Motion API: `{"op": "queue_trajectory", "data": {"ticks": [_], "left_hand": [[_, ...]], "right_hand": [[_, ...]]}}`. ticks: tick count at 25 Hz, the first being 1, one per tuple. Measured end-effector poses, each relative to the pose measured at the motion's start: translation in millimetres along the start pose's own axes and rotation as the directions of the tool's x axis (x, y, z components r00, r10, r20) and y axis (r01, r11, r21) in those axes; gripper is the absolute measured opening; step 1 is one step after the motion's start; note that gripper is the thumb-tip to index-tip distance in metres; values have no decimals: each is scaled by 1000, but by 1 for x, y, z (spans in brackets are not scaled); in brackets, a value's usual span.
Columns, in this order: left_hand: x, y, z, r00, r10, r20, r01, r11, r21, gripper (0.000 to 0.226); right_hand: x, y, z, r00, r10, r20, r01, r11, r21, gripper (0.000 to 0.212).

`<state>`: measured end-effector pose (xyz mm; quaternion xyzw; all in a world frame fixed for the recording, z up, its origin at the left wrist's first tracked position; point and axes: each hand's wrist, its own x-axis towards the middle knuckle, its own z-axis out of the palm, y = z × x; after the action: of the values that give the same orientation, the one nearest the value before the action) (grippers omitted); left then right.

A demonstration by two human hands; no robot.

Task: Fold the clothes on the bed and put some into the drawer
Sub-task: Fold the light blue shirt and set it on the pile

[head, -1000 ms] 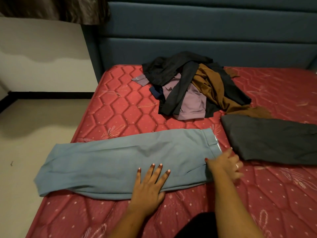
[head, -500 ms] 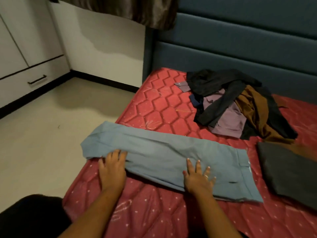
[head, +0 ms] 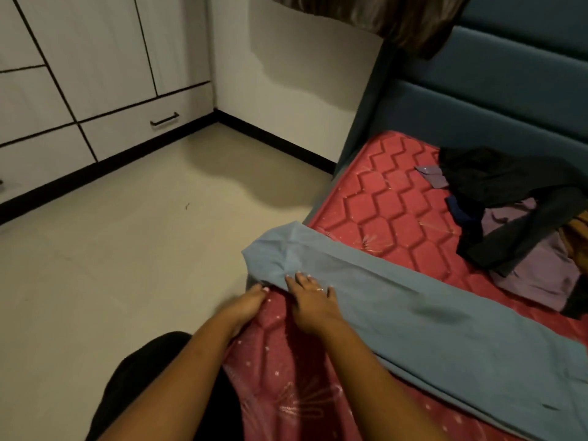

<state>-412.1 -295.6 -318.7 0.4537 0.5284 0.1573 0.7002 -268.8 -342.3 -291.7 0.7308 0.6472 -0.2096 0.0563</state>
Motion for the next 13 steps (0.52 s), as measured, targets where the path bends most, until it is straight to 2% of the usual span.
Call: {"op": "queue_trajectory", "data": {"ticks": [2, 4, 6, 8, 11, 13], "left_hand": [[20, 2, -3, 997, 78, 5, -77, 994, -82, 31], [31, 18, -7, 991, 124, -51, -133, 941, -310, 59], [47, 32, -13, 980, 136, -148, -193, 840, -507, 80], [61, 40, -22, 971, 143, -194, -236, 724, -648, 82], [78, 46, -39, 948, 104, -300, -303, 579, -757, 88], [86, 46, -60, 917, 58, -394, -381, 418, -825, 92]], "right_hand": [[19, -9, 1, 1000, -10, -4, 10, 1000, -24, 66], [33, -12, 0, 998, -27, -49, 26, 1000, -13, 67], [48, -9, -3, 995, -32, -94, 32, 999, -8, 70], [63, -3, -2, 990, -44, -135, 49, 998, 32, 61], [79, 6, -2, 982, 17, -186, 49, 938, 343, 36], [81, 10, -2, 984, 63, -165, 30, 862, 506, 28]]}}
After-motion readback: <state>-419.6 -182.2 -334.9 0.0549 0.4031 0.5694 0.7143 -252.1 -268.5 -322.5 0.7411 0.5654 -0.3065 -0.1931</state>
